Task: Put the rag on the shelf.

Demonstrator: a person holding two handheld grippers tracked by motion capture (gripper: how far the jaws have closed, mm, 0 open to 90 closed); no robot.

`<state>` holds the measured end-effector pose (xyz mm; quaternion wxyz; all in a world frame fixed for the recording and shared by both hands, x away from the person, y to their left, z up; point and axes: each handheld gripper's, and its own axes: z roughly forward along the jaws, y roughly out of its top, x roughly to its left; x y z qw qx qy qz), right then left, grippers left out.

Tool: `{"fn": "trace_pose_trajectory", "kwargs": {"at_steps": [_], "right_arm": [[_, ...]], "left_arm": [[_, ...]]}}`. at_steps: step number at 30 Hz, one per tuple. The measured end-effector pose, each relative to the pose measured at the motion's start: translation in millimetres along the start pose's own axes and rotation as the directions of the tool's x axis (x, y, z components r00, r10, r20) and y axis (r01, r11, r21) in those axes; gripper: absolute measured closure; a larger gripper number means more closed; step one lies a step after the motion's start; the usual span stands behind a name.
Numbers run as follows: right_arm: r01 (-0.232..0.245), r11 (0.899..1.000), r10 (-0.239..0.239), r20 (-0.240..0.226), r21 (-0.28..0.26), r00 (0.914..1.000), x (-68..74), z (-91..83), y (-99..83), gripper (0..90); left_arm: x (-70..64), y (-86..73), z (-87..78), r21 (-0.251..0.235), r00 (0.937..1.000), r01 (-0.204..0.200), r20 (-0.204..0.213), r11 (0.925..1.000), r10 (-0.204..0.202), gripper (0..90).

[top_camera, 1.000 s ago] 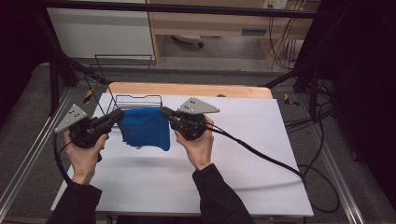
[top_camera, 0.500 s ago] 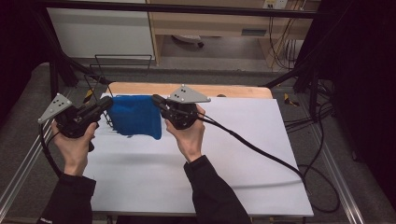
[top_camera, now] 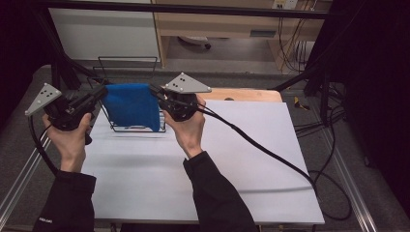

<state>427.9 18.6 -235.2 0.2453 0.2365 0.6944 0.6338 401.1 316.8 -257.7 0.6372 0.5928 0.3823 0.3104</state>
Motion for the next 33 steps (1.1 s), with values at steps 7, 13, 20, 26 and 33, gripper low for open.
{"fn": "trace_pose_trajectory", "kwargs": {"at_steps": [7, 13, 20, 26, 33], "right_arm": [[0.010, 1.000, -0.010, 0.007, -0.028, 0.9999, -0.4, 5.8, 11.2, 87.6], [0.023, 0.999, -0.023, 0.011, -0.045, 0.9997, 1.2, 11.9, 19.8, 87.6], [0.038, 0.998, -0.037, 0.020, -0.059, 0.9991, 1.5, 22.2, 35.2, 87.6], [0.052, 0.997, -0.050, 0.028, -0.064, 0.9984, 0.7, 30.2, 46.8, 87.6], [0.060, 0.995, -0.059, 0.027, -0.075, 0.9979, 1.6, 40.6, 62.2, 87.6]], "left_arm": [[3.7, 13.6, 0.5, -0.036, 1.0000, -0.006, -0.005, 0.9993, 0.006, 85.1], [9.7, 23.3, 1.0, -0.057, 0.9999, -0.003, -0.015, 0.9984, 0.002, 85.1], [17.0, 37.5, 2.3, -0.074, 0.9996, -0.009, -0.026, 0.9972, 0.008, 85.1], [22.7, 48.2, 5.4, -0.081, 0.9993, -0.012, -0.036, 0.9967, 0.009, 85.1], [30.8, 63.4, 7.1, -0.092, 0.9987, -0.012, -0.051, 0.9956, 0.007, 85.2]]}}
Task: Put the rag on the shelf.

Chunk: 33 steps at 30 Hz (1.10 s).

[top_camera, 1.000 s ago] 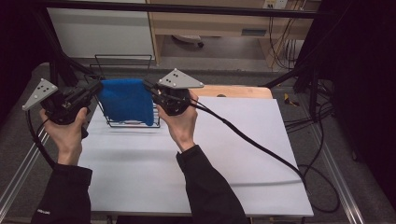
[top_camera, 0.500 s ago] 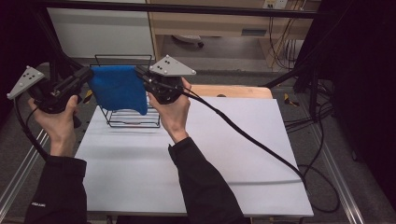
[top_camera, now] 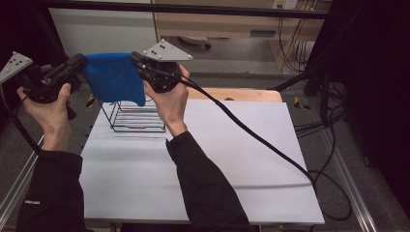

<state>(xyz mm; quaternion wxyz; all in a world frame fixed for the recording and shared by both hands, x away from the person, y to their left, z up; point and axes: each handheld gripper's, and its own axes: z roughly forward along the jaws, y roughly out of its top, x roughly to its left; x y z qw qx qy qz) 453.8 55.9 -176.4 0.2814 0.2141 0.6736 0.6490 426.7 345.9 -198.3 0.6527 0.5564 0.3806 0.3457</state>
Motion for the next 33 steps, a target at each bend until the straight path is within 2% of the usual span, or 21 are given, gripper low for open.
{"fn": "trace_pose_trajectory", "kwargs": {"at_steps": [9, 17, 22, 33], "right_arm": [[0.005, 1.000, -0.005, 0.003, -0.011, 1.0000, -3.3, 9.4, 16.4, 87.6], [0.000, 1.000, 0.001, 0.016, -0.026, 0.9999, -9.4, 17.3, 26.1, 87.6], [-0.001, 0.999, 0.002, 0.028, -0.034, 0.9996, -16.1, 22.9, 34.8, 87.6], [-0.002, 0.999, 0.004, 0.056, -0.041, 0.9984, -31.7, 30.8, 39.3, 87.6]], "left_arm": [[5.6, 15.6, 6.1, -0.015, 1.0000, -0.001, -0.009, 0.9999, 0.000, 85.1], [7.6, 30.0, 13.9, -0.030, 0.9997, -0.017, -0.016, 0.9994, 0.017, 85.1], [9.2, 35.1, 21.6, -0.034, 0.9996, -0.021, -0.020, 0.9992, 0.020, 85.1], [11.2, 42.7, 44.0, -0.038, 0.9993, -0.029, -0.023, 0.9988, 0.028, 85.1]]}}
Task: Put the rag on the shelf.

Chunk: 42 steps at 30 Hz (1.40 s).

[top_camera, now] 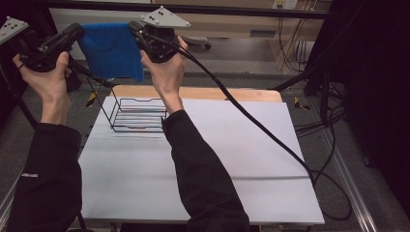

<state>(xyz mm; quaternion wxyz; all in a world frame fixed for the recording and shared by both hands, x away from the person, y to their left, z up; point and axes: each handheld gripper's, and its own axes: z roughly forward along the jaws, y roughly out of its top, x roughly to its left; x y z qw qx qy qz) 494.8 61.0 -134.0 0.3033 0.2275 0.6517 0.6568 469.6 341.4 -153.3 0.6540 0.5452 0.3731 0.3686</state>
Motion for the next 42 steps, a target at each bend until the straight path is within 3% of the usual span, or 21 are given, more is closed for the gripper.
{"fn": "trace_pose_trajectory", "kwargs": {"at_steps": [11, 22, 30, 35, 42], "right_arm": [[0.002, 1.000, -0.002, 0.017, -0.005, 0.9999, -13.1, 10.3, -3.0, 87.6], [0.025, 0.999, -0.026, 0.029, 0.036, 0.9993, -22.7, 24.7, -14.8, 87.5], [0.049, 0.998, -0.049, 0.010, 0.046, 0.9987, -27.2, 34.5, -26.2, 87.5], [0.032, 0.997, -0.033, 0.003, 0.076, 0.9995, -29.7, 37.3, -37.1, 87.4], [-0.001, 0.995, 0.002, -0.016, 0.100, 0.9999, -26.7, 32.4, -50.6, 87.3]], "left_arm": [[3.0, -3.4, 18.4, -0.003, 0.9996, -0.006, -0.026, 1.0000, 0.006, 85.1], [10.1, -12.3, 27.7, 0.020, 0.9990, -0.022, -0.039, 0.9996, 0.023, 85.1], [18.3, -23.1, 31.9, 0.036, 0.9988, -0.017, -0.046, 0.9992, 0.018, 85.1], [19.9, -33.0, 32.4, 0.069, 0.9976, -0.046, -0.048, 0.9965, 0.050, 85.1], [19.3, -45.8, 22.5, 0.084, 0.9977, -0.055, -0.033, 0.9950, 0.058, 85.0]]}}
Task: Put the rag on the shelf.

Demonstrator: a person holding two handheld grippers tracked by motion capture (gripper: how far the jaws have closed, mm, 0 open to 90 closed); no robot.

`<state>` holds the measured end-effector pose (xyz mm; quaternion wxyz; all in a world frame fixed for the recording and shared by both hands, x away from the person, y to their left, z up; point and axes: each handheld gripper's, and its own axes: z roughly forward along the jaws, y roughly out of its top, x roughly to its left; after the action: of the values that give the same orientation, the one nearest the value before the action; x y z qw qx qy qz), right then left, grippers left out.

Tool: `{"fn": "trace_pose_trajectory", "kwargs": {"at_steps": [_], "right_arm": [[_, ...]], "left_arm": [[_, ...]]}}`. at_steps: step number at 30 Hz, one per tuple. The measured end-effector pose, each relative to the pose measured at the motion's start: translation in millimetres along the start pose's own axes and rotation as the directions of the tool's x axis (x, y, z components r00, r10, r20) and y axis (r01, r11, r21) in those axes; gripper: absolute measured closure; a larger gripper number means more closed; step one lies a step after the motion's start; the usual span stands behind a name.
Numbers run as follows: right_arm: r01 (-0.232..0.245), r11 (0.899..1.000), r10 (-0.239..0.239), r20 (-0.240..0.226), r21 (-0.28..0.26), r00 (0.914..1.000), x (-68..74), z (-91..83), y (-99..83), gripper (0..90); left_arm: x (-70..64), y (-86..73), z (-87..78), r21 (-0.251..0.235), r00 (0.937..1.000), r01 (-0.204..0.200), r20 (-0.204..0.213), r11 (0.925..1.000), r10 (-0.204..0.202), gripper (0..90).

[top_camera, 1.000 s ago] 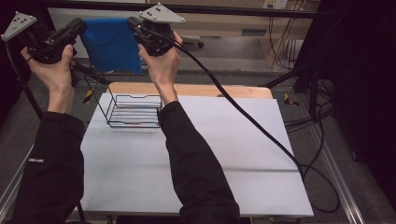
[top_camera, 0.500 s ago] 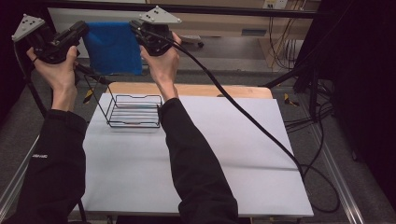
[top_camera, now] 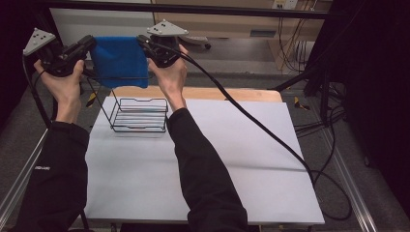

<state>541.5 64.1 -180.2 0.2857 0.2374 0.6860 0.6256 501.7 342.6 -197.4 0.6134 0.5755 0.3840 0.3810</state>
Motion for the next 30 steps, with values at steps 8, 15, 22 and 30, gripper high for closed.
{"fn": "trace_pose_trajectory", "kwargs": {"at_steps": [8, 15, 22, 30], "right_arm": [[0.009, 1.000, -0.008, -0.017, 0.030, 0.9998, 10.1, -3.9, -10.7, 87.1], [-0.004, 0.999, 0.006, -0.038, 0.051, 0.9993, 16.0, -9.4, -17.5, 87.0], [0.010, 0.997, -0.005, -0.057, 0.074, 0.9983, 22.3, -18.2, -14.5, 86.9], [0.027, 0.993, -0.017, -0.089, 0.114, 0.9959, 28.8, -23.4, -15.5, 86.7]], "left_arm": [[1.0, -17.4, -12.2, 0.014, 1.0000, 0.001, 0.010, 0.9999, -0.001, 85.0], [0.7, -24.7, -18.0, 0.029, 0.9998, 0.003, 0.019, 0.9996, -0.004, 84.9], [-0.7, -25.9, -25.1, 0.041, 0.9992, 0.001, 0.040, 0.9991, -0.003, 84.7], [-0.3, -29.4, -33.1, 0.056, 0.9990, -0.004, 0.045, 0.9984, 0.002, 84.4]]}}
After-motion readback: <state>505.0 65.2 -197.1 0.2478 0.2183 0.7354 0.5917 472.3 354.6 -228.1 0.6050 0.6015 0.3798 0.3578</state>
